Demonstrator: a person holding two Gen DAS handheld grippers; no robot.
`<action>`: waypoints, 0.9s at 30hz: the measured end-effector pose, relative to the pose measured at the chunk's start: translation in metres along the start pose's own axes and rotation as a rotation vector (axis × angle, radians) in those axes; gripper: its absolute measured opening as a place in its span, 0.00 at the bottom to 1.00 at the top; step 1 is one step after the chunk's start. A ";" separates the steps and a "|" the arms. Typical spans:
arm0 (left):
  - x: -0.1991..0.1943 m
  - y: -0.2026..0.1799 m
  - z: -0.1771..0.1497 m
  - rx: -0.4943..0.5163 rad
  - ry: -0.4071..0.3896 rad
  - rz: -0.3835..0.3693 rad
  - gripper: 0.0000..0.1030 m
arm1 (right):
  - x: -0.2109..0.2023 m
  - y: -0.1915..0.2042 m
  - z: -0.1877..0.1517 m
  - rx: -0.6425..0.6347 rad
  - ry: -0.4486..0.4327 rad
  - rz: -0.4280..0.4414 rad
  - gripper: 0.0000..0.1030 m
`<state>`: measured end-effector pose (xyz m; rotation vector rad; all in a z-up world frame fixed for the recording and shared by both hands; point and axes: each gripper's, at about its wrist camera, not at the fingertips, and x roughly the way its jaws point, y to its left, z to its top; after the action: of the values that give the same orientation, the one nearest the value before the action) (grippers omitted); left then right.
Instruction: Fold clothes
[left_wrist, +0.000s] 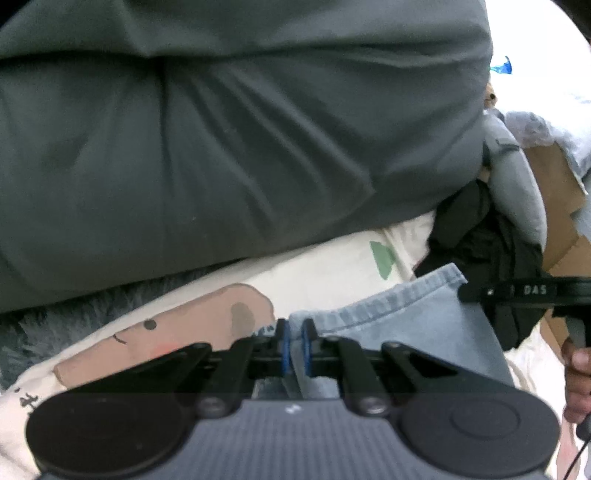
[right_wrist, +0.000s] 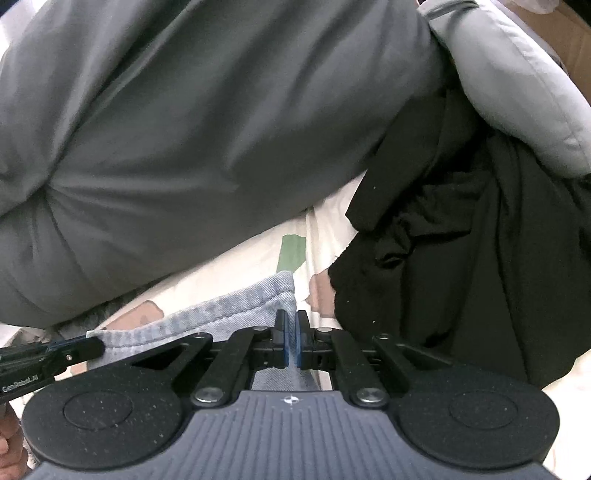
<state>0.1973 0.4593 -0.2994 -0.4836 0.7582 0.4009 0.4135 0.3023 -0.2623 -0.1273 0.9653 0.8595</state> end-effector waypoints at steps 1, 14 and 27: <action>0.004 0.001 0.000 0.007 -0.002 0.002 0.08 | 0.002 0.000 0.001 0.001 -0.006 -0.007 0.01; -0.030 -0.009 0.013 0.109 -0.082 0.039 0.17 | -0.027 0.017 -0.006 -0.065 -0.140 -0.095 0.03; 0.013 -0.018 -0.021 0.166 0.030 0.019 0.06 | 0.011 0.056 -0.036 -0.162 -0.009 -0.031 0.03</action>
<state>0.2035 0.4357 -0.3172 -0.3278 0.8183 0.3460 0.3539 0.3300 -0.2770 -0.2768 0.8825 0.9086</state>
